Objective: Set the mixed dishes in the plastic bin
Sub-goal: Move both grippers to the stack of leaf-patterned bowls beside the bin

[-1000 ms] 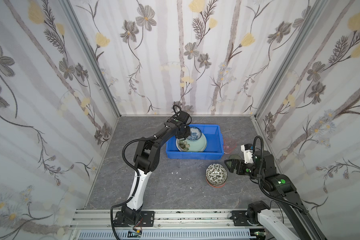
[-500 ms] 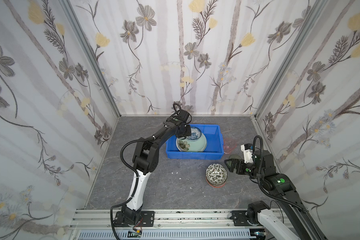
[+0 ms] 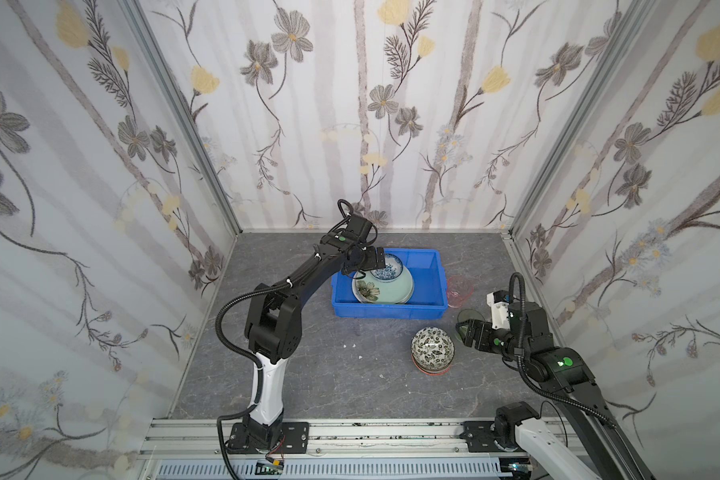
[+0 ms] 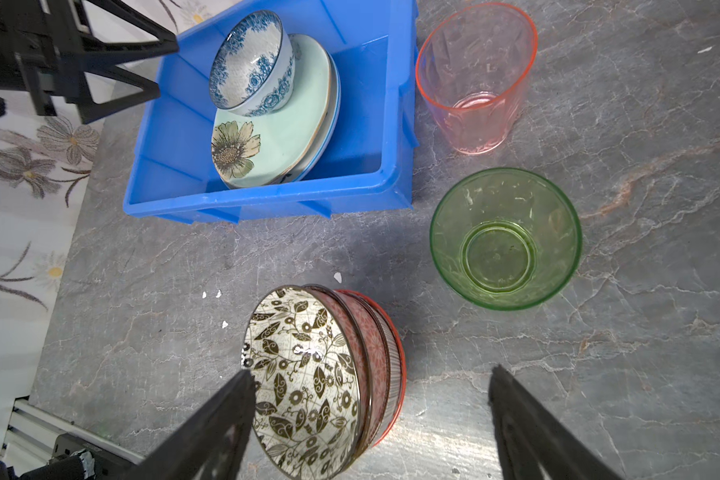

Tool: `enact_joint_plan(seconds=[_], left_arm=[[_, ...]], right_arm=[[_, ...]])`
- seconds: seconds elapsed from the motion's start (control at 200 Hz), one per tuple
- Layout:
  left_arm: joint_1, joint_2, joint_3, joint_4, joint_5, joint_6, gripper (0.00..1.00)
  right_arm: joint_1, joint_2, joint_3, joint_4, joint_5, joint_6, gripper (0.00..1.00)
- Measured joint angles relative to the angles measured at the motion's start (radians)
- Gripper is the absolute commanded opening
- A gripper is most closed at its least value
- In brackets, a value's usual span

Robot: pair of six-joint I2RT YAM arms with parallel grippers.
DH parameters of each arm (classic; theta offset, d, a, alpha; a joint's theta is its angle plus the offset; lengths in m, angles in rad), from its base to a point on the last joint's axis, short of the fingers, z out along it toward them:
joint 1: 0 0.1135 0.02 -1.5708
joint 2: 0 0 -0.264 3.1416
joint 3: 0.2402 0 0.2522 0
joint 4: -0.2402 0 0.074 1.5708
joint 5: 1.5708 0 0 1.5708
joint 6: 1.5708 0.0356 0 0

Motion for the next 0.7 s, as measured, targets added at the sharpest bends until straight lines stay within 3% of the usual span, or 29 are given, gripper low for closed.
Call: enact_joint_plan(seconds=[0.3, 0.445, 0.7], left_arm=[[-0.024, -0.181, -0.125, 0.001, 0.031, 0.002, 1.0], [-0.071, -0.275, -0.214, 0.006, 0.037, -0.002, 1.0], [-0.191, -0.433, -0.435, 0.053, -0.011, -0.055, 1.0]], right_arm=[[0.114, 0.076, 0.027, -0.058, 0.038, 0.014, 0.66], [0.18, 0.15, 0.056, -0.059, 0.08, 0.016, 0.64], [0.203, 0.256, 0.063, -0.06, 0.126, 0.001, 0.49]])
